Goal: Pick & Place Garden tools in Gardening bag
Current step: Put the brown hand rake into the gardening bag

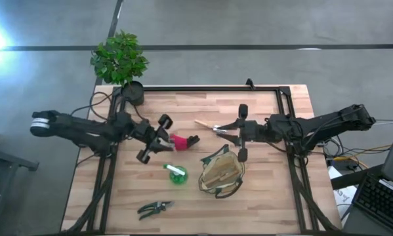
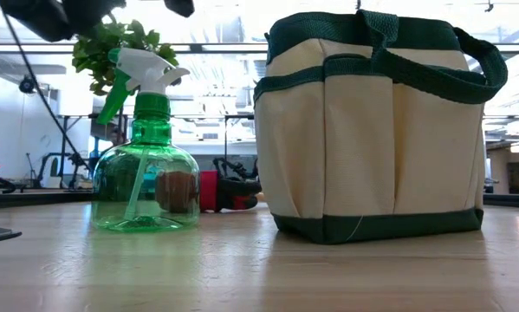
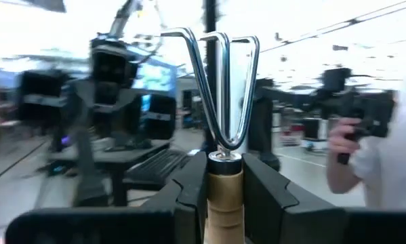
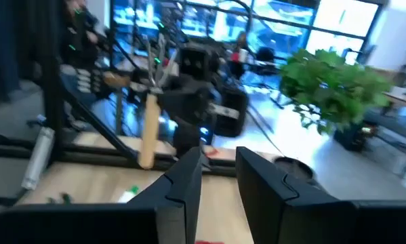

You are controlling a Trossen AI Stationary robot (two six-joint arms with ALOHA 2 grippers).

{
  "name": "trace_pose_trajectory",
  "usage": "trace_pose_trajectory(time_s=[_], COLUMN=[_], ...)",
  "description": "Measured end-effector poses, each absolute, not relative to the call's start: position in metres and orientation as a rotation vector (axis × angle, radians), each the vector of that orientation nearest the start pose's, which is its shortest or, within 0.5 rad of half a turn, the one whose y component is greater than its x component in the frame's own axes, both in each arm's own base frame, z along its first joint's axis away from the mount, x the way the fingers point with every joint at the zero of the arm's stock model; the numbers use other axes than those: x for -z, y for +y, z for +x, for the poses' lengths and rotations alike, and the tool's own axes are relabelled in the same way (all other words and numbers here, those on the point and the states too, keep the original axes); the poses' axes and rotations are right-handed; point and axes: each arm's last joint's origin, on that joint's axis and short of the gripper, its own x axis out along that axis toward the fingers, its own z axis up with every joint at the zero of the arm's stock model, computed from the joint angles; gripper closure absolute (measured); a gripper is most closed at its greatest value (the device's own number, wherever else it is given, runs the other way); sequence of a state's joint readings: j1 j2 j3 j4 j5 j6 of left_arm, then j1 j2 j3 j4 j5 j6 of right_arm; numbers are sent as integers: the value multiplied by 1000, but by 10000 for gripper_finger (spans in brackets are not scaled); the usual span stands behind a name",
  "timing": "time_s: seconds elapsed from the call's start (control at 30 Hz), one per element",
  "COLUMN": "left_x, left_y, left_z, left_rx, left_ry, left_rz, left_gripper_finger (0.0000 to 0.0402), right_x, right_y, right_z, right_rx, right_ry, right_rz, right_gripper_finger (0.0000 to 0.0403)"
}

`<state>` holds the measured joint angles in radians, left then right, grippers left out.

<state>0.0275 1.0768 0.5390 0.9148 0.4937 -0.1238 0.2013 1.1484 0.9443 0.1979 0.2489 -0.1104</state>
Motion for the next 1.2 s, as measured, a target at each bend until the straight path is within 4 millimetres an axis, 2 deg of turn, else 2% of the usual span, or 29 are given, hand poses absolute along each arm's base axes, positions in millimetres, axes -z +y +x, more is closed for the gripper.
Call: trace_pose_trajectory(time_s=[0.17, 0.37, 0.57, 0.87, 1.2], left_x=[-301, -308, -312, -318, -320], left_y=[0, 17, 25, 29, 29], left_z=[249, 286, 316, 337, 342], left_rx=[453, 361, 343, 341, 371], left_ry=[-316, -268, -211, -211, -211], left_rz=[-21, -40, -44, -35, -33], left_gripper_finger=[330, 330, 329, 329, 329], right_x=[-356, -359, -357, -360, -360], right_y=[46, 48, 49, 49, 47], right_z=[256, 266, 273, 272, 273], right_rx=[-6, -8, -7, 7, 28], right_ry=[-24, -25, -2, -16, -13], right_rz=[-82, -89, -127, -125, -132], right_gripper_finger=[308, 300, 296, 315, 330])
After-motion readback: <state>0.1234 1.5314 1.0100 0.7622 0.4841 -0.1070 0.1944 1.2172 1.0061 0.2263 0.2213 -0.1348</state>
